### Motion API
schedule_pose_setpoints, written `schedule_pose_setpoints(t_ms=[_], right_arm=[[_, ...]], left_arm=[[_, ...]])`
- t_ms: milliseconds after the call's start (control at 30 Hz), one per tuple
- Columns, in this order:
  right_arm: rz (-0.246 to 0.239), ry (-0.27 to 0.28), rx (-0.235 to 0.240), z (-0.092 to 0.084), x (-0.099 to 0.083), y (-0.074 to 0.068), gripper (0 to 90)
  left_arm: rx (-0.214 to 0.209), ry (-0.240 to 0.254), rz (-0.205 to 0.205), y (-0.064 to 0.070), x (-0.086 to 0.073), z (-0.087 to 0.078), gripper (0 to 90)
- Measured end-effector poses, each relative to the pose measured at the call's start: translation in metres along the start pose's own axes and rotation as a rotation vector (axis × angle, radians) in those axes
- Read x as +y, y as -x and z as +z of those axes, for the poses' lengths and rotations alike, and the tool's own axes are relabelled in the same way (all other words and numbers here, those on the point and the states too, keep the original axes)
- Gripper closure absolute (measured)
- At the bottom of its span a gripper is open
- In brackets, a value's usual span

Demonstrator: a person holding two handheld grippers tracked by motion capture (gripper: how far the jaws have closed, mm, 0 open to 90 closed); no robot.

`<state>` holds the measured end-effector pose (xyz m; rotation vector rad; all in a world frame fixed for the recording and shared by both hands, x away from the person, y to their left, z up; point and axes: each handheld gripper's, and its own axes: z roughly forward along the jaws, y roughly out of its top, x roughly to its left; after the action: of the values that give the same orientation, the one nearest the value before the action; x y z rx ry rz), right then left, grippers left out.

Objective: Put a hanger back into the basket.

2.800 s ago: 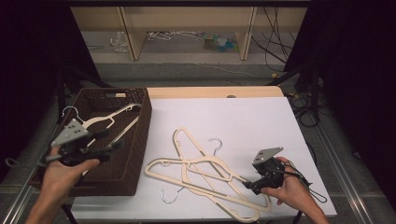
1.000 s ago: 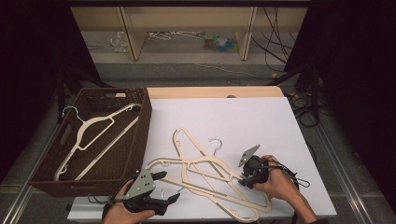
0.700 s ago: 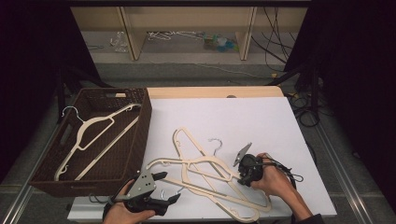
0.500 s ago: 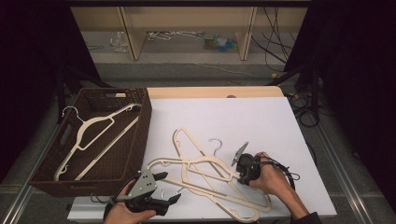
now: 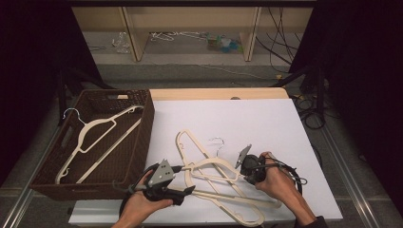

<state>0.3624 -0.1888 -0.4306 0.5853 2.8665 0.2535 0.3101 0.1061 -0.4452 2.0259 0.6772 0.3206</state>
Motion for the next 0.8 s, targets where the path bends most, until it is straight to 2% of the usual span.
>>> schedule_pose_setpoints(t_ms=[100,133,167,300,400,633,733,800], right_arm=[[-0.014,0.003,-0.015,-0.007,0.000,-0.003,80.2],[-0.027,0.005,-0.025,-0.011,0.000,-0.004,80.2],[-0.027,0.005,-0.025,-0.011,0.000,-0.004,80.2],[-0.039,0.009,-0.038,-0.018,-0.002,-0.005,80.2],[-0.043,0.008,-0.046,-0.021,-0.003,-0.006,80.2],[-0.064,0.024,-0.059,-0.032,-0.001,-0.013,80.1],[-0.095,0.017,-0.075,-0.037,0.001,-0.016,80.2],[-0.087,0.028,-0.062,-0.039,0.002,-0.019,80.2]], left_arm=[[0.031,-0.051,0.030,-0.010,0.007,0.018,24.5],[0.033,-0.073,0.017,-0.014,0.010,0.028,25.6],[0.033,-0.073,0.017,-0.014,0.010,0.028,25.7],[0.031,-0.088,-0.003,-0.021,0.014,0.047,27.0],[0.044,-0.112,0.012,-0.023,0.015,0.054,27.5],[0.028,-0.148,0.033,-0.028,0.019,0.072,29.4],[0.022,-0.162,0.036,-0.029,0.021,0.081,33.4],[0.017,-0.184,0.052,-0.031,0.022,0.086,37.1]])
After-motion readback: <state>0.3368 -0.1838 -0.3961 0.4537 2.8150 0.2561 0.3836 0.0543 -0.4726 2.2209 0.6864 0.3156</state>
